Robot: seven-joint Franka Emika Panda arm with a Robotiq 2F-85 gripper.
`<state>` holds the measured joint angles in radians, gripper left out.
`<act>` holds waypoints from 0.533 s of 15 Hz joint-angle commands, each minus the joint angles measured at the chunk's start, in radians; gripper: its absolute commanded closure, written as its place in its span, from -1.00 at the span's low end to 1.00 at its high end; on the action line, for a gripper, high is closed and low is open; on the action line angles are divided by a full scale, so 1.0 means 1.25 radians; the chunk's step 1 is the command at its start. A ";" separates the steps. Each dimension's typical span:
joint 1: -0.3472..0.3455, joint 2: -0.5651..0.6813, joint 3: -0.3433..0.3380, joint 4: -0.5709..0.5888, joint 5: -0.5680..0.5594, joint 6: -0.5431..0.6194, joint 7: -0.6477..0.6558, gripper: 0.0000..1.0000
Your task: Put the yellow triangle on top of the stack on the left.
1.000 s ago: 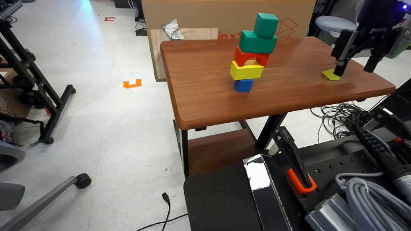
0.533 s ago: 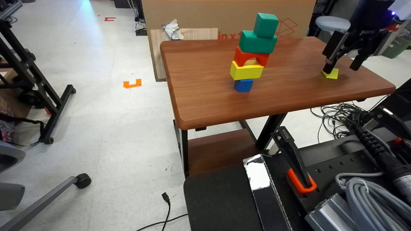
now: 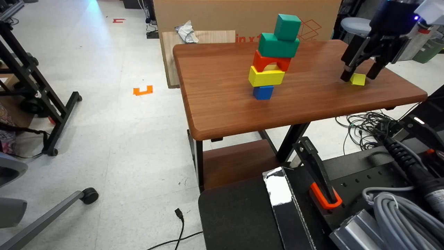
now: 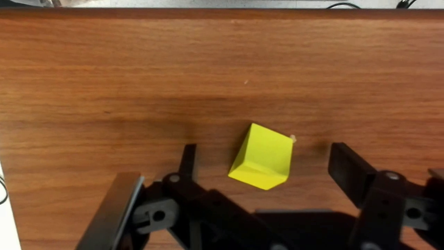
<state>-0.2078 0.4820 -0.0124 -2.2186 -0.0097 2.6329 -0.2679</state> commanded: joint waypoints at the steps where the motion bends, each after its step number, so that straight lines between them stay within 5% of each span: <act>1: -0.008 0.012 0.003 0.012 0.016 0.010 -0.009 -0.31; 8: -0.006 -0.014 -0.007 0.027 0.030 -0.087 0.031 0.75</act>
<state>-0.2084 0.4796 -0.0206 -2.2006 -0.0092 2.6176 -0.2452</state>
